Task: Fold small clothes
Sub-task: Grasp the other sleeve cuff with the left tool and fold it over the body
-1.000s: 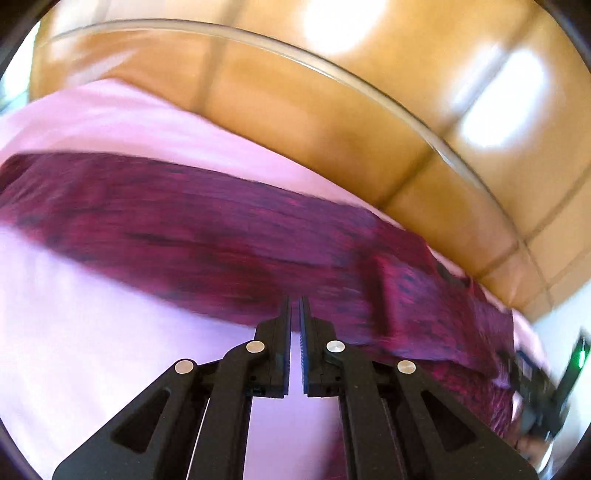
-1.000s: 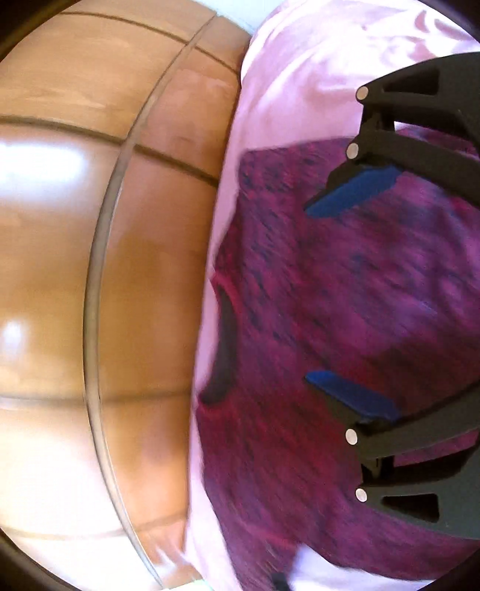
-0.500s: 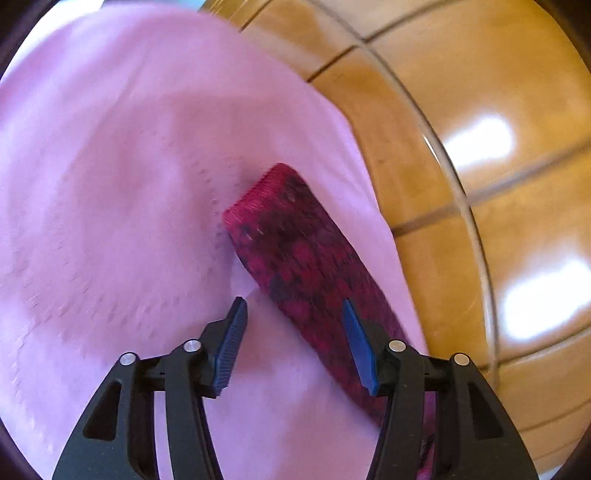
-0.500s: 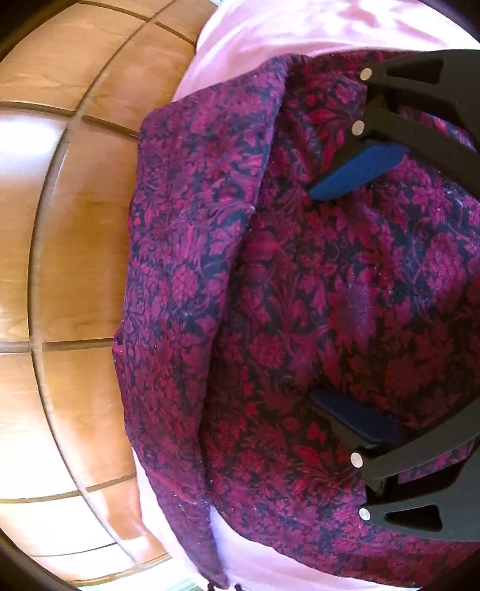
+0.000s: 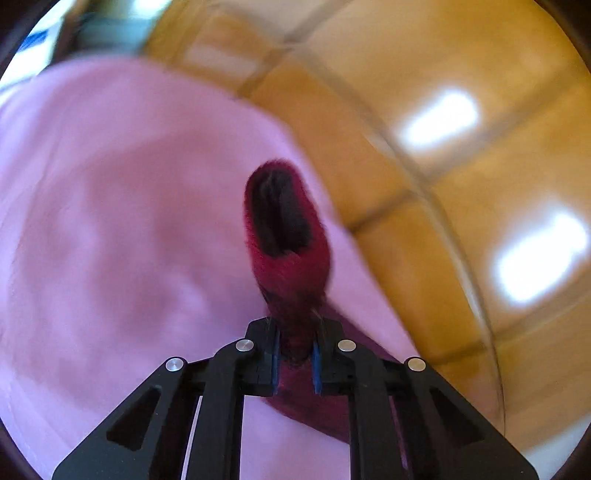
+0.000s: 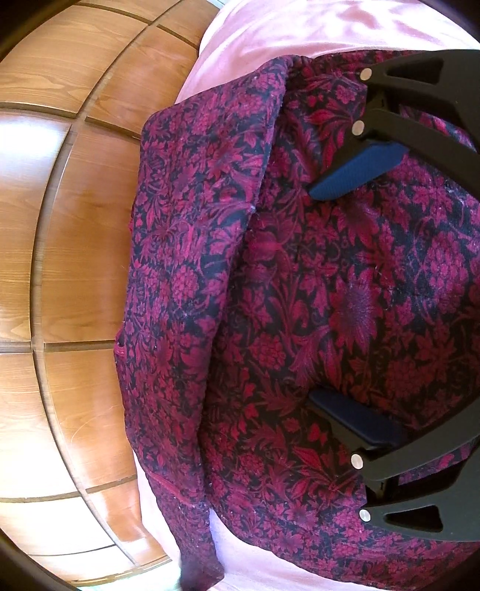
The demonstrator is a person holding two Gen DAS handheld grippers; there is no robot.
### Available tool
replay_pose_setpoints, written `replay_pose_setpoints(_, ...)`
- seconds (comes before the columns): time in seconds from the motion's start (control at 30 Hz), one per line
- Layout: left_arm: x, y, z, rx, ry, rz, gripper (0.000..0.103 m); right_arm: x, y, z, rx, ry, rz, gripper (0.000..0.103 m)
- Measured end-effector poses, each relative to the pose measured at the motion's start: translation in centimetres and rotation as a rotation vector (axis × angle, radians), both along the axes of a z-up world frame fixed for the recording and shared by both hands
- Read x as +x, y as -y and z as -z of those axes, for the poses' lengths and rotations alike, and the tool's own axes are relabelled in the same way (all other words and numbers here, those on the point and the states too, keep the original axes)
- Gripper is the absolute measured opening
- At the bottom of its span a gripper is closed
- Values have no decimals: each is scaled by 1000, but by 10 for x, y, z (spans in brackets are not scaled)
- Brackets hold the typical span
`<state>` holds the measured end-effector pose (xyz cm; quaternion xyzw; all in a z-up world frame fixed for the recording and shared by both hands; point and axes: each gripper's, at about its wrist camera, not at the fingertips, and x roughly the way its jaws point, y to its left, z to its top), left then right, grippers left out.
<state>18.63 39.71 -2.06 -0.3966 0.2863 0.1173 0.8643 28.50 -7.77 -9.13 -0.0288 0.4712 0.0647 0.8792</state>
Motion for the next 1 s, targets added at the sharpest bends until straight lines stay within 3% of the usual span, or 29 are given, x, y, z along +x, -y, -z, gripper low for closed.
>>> replay_pose_setpoints(0.13,4,76,-35,100,77,195,11,1,3,0,3,-1,3,101)
replay_pose_setpoints(0.23,7,142,-42,134,100,344,11,1,4,0,7,-1,3,101)
replay_pose_setpoints(0.4,28,242,-19,139,43,548,11,2,5,0,18,-2,1,101)
replay_pose_setpoints(0.53,47,291,2,160,-20,658,18,3,9,-1,34,-2,2,101)
replay_pose_setpoints(0.63,45,308,10,188,-50,703,39,4,13,-1,45,-3,1,101)
replay_pose_setpoints(0.7,39,308,6,173,-32,721,75,5,16,-1,52,-4,2,101)
replay_pose_setpoints(0.73,37,308,4,157,-22,717,80,6,18,-2,57,-6,2,101)
replay_pose_setpoints(0.87,14,298,-7,116,11,713,80,8,28,-4,99,-15,-3,100)
replay_pose_setpoints(0.93,2,287,-11,131,34,694,80,10,35,-13,133,-10,10,88)
replay_pose_setpoints(1.0,-9,277,-10,138,33,677,80,13,39,-26,249,-15,14,74)
